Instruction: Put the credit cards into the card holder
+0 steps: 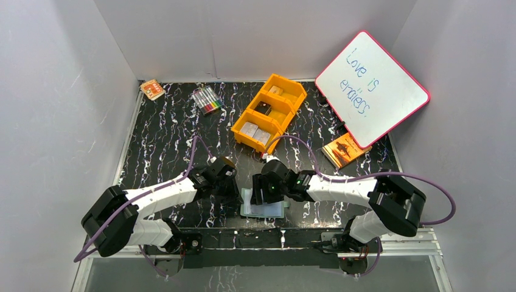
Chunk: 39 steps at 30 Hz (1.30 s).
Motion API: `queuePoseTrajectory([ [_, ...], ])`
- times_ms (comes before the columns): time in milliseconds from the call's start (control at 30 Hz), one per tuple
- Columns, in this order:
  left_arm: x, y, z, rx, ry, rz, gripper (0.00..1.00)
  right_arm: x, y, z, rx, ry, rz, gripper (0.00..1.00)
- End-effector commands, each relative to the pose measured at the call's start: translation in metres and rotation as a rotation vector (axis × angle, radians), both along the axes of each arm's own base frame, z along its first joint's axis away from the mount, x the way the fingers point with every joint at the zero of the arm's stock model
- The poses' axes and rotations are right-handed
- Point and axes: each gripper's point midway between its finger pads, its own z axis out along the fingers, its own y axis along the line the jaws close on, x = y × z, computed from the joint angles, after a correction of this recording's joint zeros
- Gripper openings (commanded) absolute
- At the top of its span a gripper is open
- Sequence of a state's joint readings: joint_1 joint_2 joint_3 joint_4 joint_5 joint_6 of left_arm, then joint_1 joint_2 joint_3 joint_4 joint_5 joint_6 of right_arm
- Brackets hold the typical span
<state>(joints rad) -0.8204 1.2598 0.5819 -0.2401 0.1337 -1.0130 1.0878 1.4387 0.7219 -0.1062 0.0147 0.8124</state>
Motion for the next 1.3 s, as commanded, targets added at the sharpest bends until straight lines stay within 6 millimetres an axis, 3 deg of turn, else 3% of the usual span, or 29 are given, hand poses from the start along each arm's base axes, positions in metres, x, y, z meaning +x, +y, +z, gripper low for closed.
queuePoseTrajectory([
  [0,-0.003,0.006,-0.003,0.026,0.000,-0.005,0.04,0.004,0.009,0.009,0.038,-0.008,-0.002,0.65],
  [233,-0.003,0.010,-0.002,0.035,-0.007,0.000,0.06,0.001,0.013,0.015,0.087,-0.009,0.013,0.66],
  [433,0.000,0.009,0.004,0.023,-0.032,-0.001,0.21,-0.005,0.031,0.029,0.178,-0.010,0.096,0.70],
  [633,0.000,0.012,0.005,0.043,-0.035,0.003,0.35,-0.004,0.035,0.033,0.183,-0.018,0.109,0.71],
  [733,0.003,0.016,0.012,0.053,-0.058,0.019,0.45,0.002,0.031,0.043,0.180,-0.052,0.080,0.70],
  [900,0.011,0.018,0.038,0.026,-0.132,0.041,0.51,0.017,-0.006,0.050,0.086,-0.116,-0.054,0.68],
  [1000,0.018,0.008,0.058,-0.034,-0.183,0.021,0.51,0.022,-0.028,0.051,0.051,-0.136,-0.122,0.62],
  [1100,0.022,-0.016,0.070,-0.119,-0.198,-0.047,0.46,0.023,-0.042,0.050,0.072,-0.138,-0.164,0.50],
  [1267,0.024,-0.053,0.064,-0.235,-0.157,-0.145,0.21,0.017,-0.042,0.035,0.089,-0.075,-0.151,0.40],
])
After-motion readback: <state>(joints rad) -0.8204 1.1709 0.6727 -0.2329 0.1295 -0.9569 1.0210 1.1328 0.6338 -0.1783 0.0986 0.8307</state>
